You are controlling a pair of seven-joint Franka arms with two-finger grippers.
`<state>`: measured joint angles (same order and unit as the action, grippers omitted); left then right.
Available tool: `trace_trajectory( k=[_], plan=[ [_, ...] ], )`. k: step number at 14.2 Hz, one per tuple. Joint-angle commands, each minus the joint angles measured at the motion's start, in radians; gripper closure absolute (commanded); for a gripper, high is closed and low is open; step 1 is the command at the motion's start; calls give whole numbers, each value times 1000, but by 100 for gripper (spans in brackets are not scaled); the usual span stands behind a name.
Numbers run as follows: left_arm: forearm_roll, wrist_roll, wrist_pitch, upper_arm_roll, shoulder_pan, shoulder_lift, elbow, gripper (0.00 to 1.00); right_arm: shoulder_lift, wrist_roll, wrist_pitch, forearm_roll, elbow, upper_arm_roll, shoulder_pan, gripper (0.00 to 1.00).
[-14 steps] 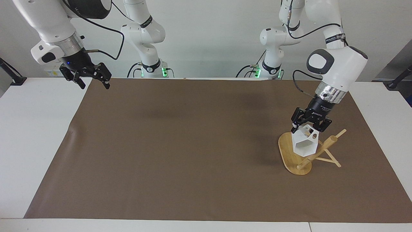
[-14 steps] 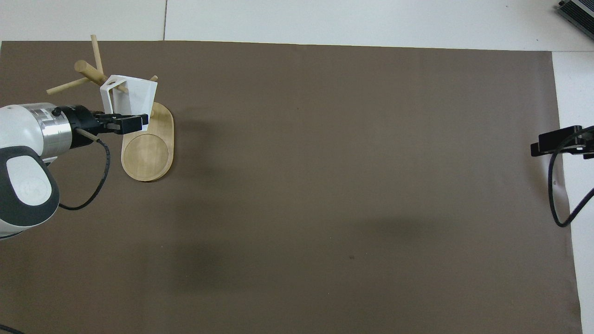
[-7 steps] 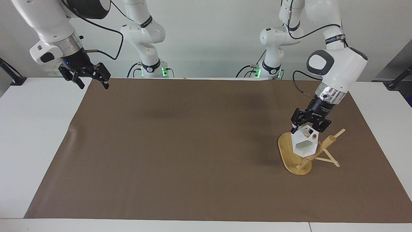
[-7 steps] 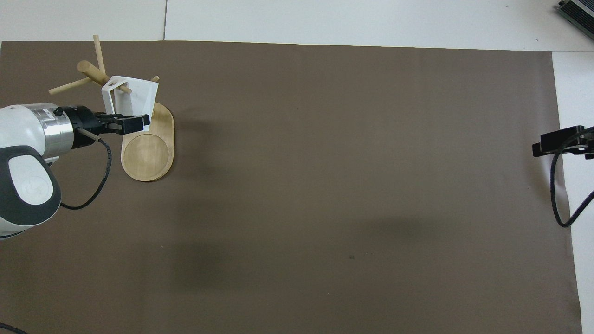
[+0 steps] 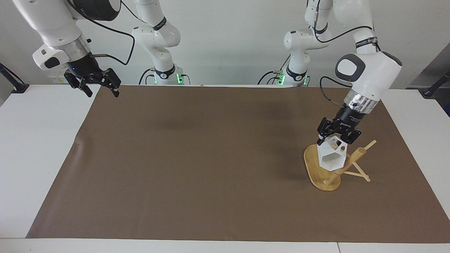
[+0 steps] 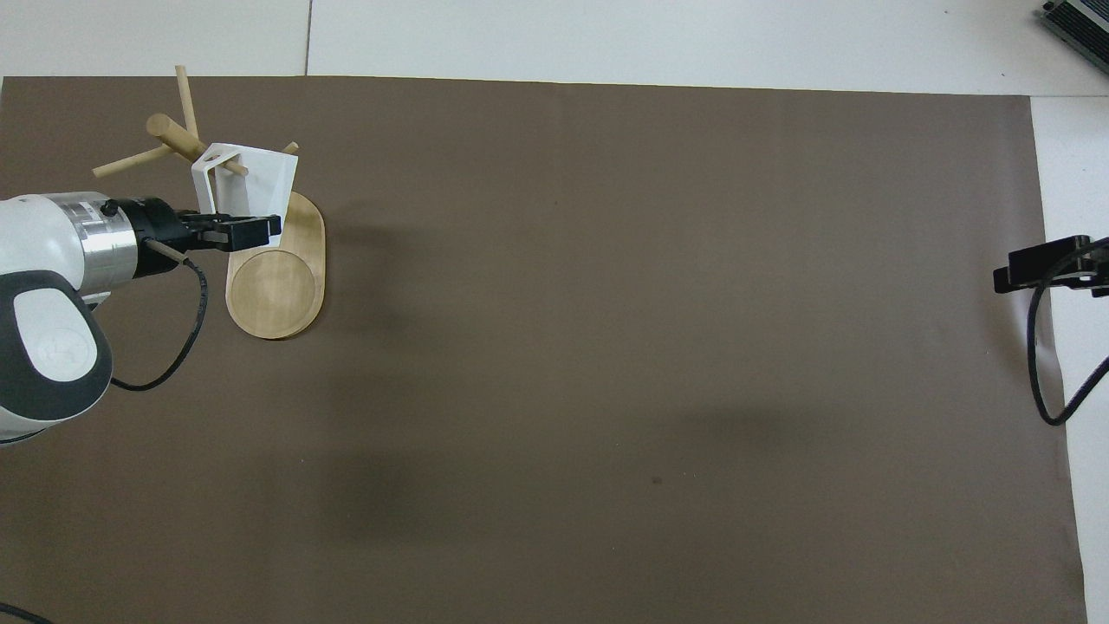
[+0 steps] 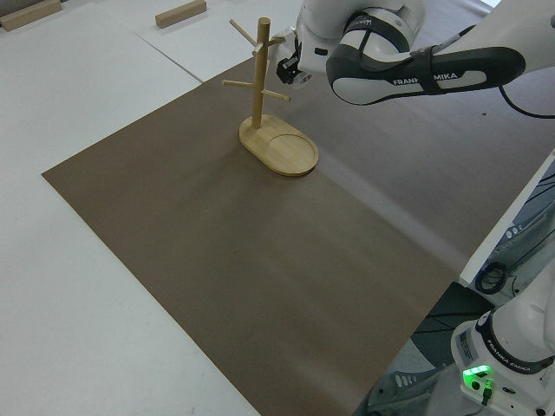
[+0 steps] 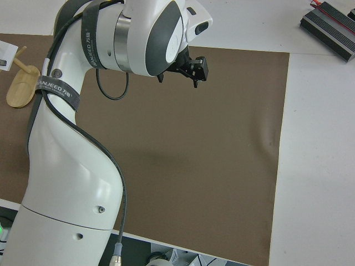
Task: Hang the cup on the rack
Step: 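Open the left gripper and release the cup on the peg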
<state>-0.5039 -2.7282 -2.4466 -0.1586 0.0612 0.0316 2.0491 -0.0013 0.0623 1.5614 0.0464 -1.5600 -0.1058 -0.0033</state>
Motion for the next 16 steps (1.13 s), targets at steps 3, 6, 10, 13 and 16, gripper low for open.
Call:
trace_trajectory(
  k=[3,6,10,13,16],
  plan=[
    [7,-68,47,-6,9,4,-12,0,-19,16,8,-14,-23,5,2,0],
    [7,-65,64,-4,9,1,-21,0,-19,16,8,-14,-23,3,0,0],
    [21,-3,142,4,18,-24,-46,0,-20,16,8,-14,-23,8,2,0],
    [21,163,230,5,40,-84,-47,0,-20,16,8,-14,-23,8,0,0],
    [22,339,271,4,31,-134,-47,0,-19,16,8,-14,-23,8,0,0]
  ],
)
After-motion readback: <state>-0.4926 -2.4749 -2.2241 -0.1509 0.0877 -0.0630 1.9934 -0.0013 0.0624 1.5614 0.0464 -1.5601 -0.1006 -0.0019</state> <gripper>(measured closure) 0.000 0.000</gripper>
